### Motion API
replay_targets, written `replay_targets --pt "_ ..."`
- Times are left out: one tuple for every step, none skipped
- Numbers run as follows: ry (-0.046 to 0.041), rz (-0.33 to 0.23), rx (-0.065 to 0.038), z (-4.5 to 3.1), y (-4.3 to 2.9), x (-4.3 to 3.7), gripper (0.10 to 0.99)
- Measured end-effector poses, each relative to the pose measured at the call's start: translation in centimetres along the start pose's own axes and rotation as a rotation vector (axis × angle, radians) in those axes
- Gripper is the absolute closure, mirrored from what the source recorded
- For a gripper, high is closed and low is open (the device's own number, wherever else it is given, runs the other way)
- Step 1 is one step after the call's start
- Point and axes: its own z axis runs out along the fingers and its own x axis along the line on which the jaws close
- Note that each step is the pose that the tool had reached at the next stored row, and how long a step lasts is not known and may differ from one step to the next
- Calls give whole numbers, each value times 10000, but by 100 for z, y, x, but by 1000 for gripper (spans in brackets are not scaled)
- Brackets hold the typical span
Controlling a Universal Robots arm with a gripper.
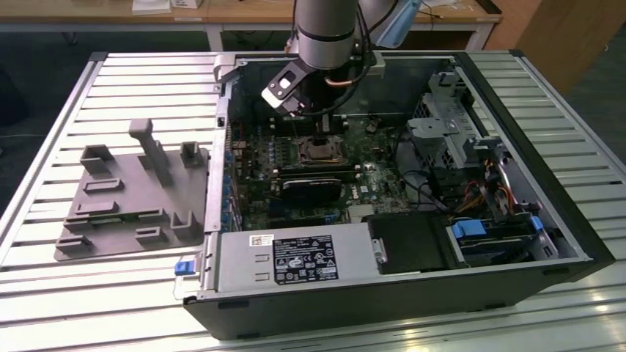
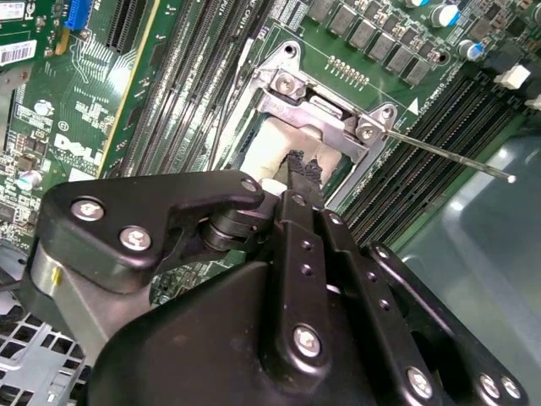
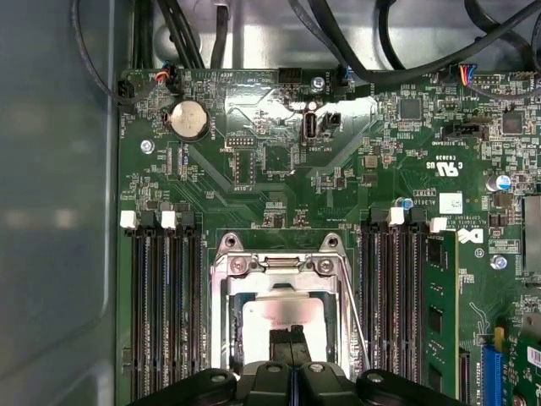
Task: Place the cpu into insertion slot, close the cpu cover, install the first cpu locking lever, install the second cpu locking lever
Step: 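Close the cpu cover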
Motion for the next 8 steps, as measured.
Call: replay_targets --pt "0 -27 0 0 0 0 980" --pt "2 -106 0 0 0 0 980" --pt "7 -234 0 1 0 0 980" --pt "11 -377 0 1 0 0 980" --pt "15 -573 1 1 0 0 980" --pt "20 -753 1 1 0 0 980" --pt "25 -928 1 2 0 0 980" --pt "30 -1114 2 2 0 0 980"
